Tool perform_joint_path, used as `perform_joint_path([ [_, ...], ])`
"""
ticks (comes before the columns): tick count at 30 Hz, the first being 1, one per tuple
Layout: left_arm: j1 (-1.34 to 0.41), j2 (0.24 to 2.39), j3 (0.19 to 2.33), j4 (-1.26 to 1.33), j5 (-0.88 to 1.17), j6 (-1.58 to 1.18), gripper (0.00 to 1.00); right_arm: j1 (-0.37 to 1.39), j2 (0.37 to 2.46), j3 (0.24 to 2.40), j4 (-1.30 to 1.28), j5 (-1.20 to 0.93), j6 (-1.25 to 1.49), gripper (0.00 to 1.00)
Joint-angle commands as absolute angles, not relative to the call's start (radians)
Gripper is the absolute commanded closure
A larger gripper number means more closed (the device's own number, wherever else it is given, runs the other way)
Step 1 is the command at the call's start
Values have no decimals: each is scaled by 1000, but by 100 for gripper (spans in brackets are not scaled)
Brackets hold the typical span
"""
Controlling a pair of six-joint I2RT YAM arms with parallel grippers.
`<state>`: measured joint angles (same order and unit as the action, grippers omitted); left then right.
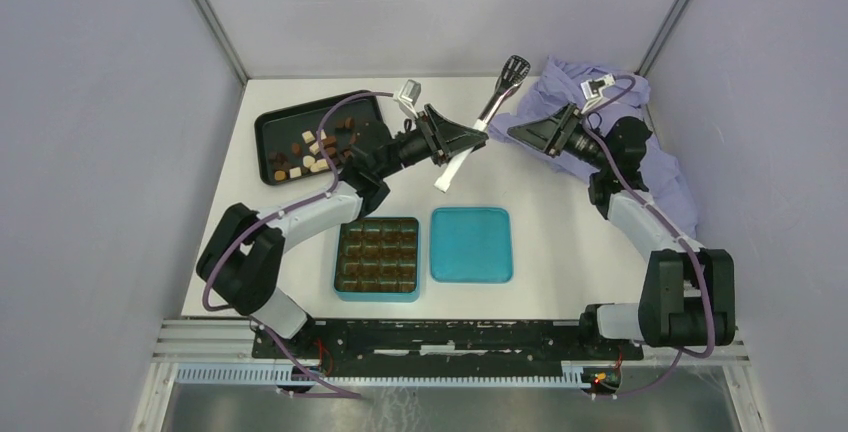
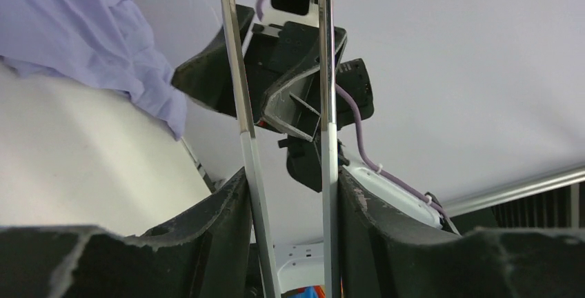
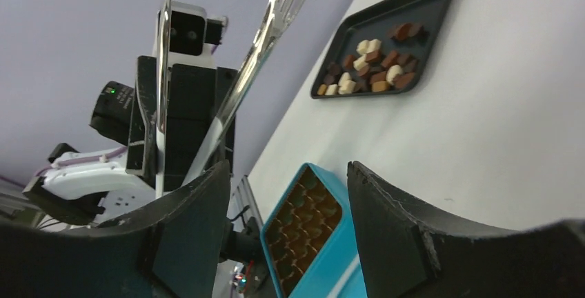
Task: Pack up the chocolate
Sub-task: Pick up the clamp at the center of the board.
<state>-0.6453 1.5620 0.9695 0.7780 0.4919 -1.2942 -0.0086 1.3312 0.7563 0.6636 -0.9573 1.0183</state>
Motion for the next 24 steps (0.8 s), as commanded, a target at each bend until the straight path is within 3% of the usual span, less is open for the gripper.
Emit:
perform_joint_path([
  [1,-674,1588,1036,917,536,-1354,83,67,1338,794,887,-923,1217,32],
  [12,-693,1616,1053,975,539,-1374,82,86,1363,798,918,-853,1341,39],
  [21,-710,1653,1058,1046,533,-1414,82,85,1396,819,1011,-820,1447,80],
  [24,-714,1659,1058,1046,532,-1414,81,86,1397,821,1020,-820,1452,84],
])
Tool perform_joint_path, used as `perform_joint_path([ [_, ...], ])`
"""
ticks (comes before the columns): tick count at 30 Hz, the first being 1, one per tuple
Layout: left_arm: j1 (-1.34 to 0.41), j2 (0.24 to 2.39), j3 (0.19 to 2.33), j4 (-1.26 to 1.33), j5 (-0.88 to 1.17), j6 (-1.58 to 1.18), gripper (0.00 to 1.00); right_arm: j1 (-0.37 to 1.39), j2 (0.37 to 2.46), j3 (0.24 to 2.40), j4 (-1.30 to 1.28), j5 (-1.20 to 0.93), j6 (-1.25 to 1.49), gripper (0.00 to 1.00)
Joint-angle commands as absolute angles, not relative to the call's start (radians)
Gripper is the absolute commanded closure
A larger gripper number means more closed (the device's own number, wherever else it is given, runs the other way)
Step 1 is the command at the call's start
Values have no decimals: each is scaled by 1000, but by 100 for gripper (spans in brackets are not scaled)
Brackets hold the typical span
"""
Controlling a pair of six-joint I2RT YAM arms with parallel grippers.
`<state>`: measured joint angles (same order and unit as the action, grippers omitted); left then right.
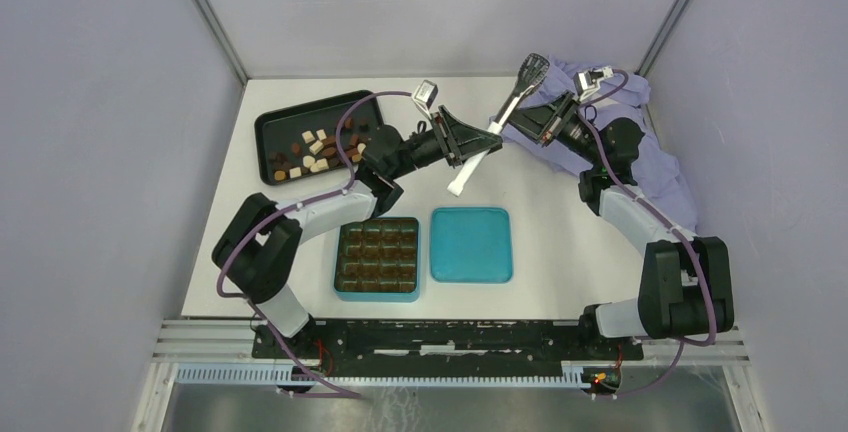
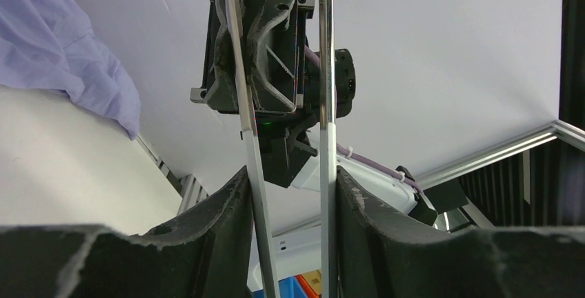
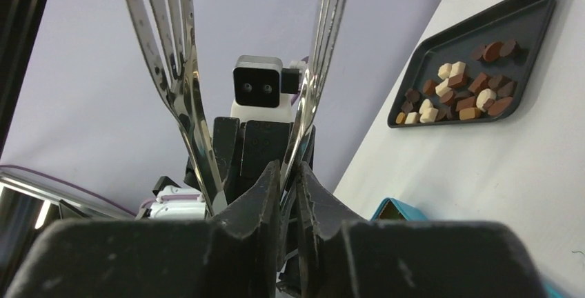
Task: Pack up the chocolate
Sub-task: Pick up the clamp at the center of the board.
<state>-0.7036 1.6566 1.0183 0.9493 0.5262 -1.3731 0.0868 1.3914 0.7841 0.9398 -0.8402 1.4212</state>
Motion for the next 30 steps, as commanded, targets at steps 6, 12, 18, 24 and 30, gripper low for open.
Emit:
perform_joint_path([
  [6,-716,1673,1068,1051,534,-1420,81,86,1404,826,1010,-819,1430,76],
  [12,-720,1678,1076,1039,535,-1414,80,87,1410,848,963,-823,1380,75],
  [18,-727,1663,1074,1015,503,-1393,68,87,1405,844,952,-824,1378,98],
  [24,-729,1621,1047,976,410,-1361,44,85,1389,826,969,-824,1397,100],
  [30,-739,1617,1052,971,375,-1342,39,86,1380,801,972,-821,1414,100],
])
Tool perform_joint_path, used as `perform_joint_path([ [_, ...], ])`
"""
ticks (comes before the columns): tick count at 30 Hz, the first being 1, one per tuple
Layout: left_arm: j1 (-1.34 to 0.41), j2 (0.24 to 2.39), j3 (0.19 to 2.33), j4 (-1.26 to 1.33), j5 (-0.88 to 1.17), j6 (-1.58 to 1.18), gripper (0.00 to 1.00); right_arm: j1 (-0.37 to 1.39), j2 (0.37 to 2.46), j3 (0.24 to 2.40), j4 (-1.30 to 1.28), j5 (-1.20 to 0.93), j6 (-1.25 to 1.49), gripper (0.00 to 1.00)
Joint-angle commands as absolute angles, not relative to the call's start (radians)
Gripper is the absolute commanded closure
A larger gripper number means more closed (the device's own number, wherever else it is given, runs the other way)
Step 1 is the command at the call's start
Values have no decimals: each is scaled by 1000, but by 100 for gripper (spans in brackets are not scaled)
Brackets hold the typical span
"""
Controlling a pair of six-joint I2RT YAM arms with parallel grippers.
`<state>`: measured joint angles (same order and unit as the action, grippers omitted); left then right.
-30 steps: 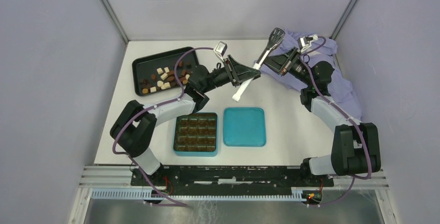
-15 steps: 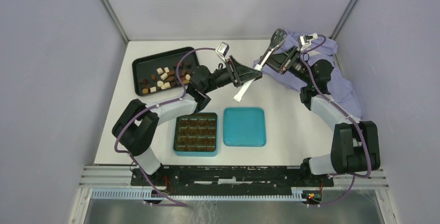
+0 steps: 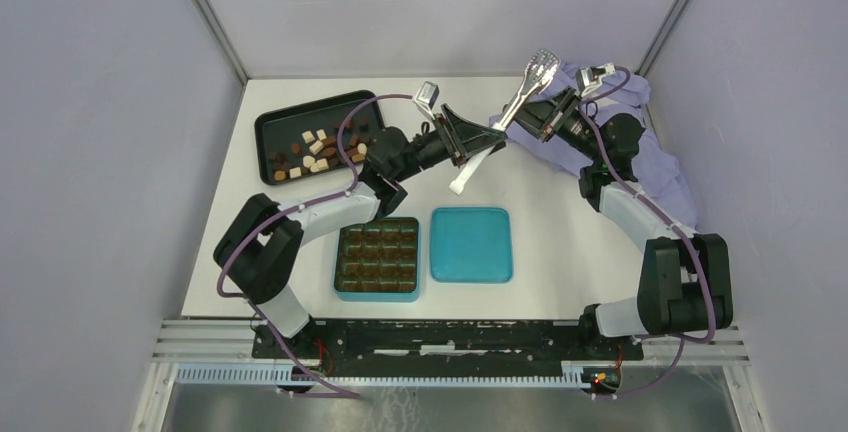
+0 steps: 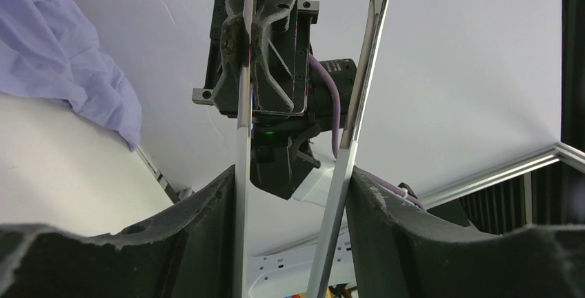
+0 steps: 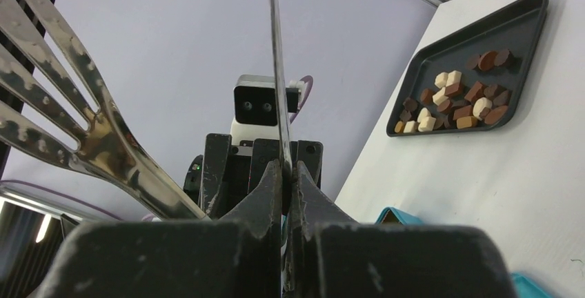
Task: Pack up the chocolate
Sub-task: Pick up the clamp at the center of the board.
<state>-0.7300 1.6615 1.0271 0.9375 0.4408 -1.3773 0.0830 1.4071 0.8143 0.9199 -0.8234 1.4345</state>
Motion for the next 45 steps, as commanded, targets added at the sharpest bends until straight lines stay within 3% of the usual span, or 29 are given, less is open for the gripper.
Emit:
perform_joint_path([
  [1,-742,1623,1057,971,378,-1343,39,86,1379,799,972,-821,1416,100],
  [15,-771,1662,1068,1047,365,-1385,33,87,1372,787,986,-819,1430,100],
  [18,-772,1666,1066,1058,364,-1392,36,87,1373,785,987,-820,1431,100],
  [20,-772,1671,1063,1075,365,-1393,46,87,1373,785,986,-821,1428,99],
  [23,-772,1672,1060,1091,367,-1392,58,87,1373,784,995,-823,1419,91],
  [26,-771,1663,1045,1098,363,-1383,62,81,1369,781,1025,-834,1410,73],
  [32,-756,1625,999,1112,329,-1379,63,29,1350,773,1050,-888,1349,40],
  [35,-742,1608,976,1113,315,-1385,62,6,1333,764,1101,-923,1333,33],
  [41,-704,1577,954,1010,323,-1395,63,-58,1280,770,1005,-987,1170,30],
  [45,-684,1549,956,861,327,-1358,73,-92,1258,751,918,-1005,1074,30],
])
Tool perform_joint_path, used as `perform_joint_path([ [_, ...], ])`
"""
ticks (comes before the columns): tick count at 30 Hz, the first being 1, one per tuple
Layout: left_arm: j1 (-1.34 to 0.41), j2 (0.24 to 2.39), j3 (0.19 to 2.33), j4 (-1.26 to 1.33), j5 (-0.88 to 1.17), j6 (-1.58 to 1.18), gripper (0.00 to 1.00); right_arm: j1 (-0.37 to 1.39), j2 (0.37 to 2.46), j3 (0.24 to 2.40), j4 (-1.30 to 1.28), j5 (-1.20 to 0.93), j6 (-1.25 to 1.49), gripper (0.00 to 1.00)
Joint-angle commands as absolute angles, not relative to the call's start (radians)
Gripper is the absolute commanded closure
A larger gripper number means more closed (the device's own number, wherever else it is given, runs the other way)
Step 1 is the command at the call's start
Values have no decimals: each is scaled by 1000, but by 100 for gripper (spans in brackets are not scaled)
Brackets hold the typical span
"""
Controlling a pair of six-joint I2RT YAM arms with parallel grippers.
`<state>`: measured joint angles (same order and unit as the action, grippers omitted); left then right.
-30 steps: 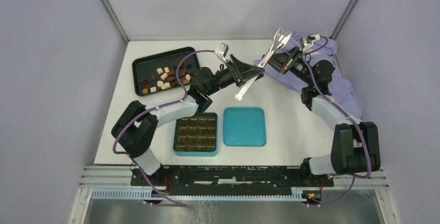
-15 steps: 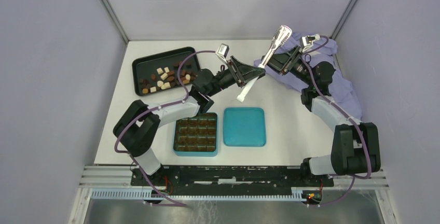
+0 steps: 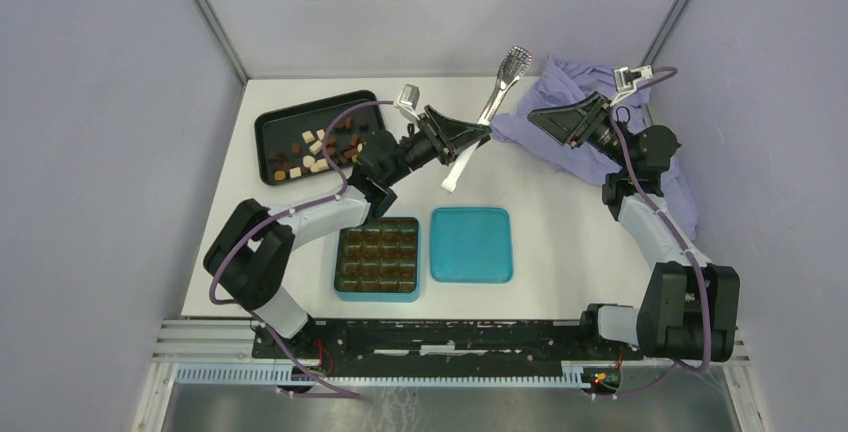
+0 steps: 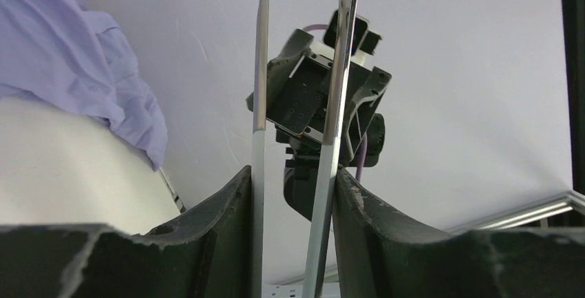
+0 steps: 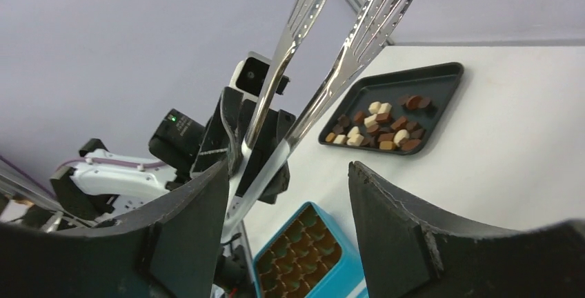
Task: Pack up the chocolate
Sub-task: Pick up the clamp at the center of the board.
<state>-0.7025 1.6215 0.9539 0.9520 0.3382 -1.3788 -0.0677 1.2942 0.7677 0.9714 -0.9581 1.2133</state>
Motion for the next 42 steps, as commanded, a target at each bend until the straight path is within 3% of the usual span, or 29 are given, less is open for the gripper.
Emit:
perform_joint_path([
  [1,-680,1539,956,834,325,-1348,78,-99,1254,749,894,-1008,1045,30],
  [4,-671,1522,953,766,320,-1332,95,-109,1243,749,823,-1016,968,30],
  [6,-668,1516,953,728,315,-1326,98,-110,1237,750,779,-1019,915,30],
  [10,-667,1532,966,718,343,-1342,97,-106,1245,762,762,-1038,886,28],
  [15,-679,1591,1019,756,434,-1359,84,-64,1264,790,762,-1031,932,14],
  [19,-700,1619,1041,809,447,-1371,82,-23,1298,773,780,-984,1072,3],
  [32,-749,1669,1067,911,453,-1418,81,67,1364,746,979,-876,1388,2],
  [37,-759,1694,1071,953,455,-1445,79,77,1370,745,1003,-859,1417,16],
  [42,-759,1702,1075,969,456,-1450,72,78,1363,712,1008,-843,1443,57],
])
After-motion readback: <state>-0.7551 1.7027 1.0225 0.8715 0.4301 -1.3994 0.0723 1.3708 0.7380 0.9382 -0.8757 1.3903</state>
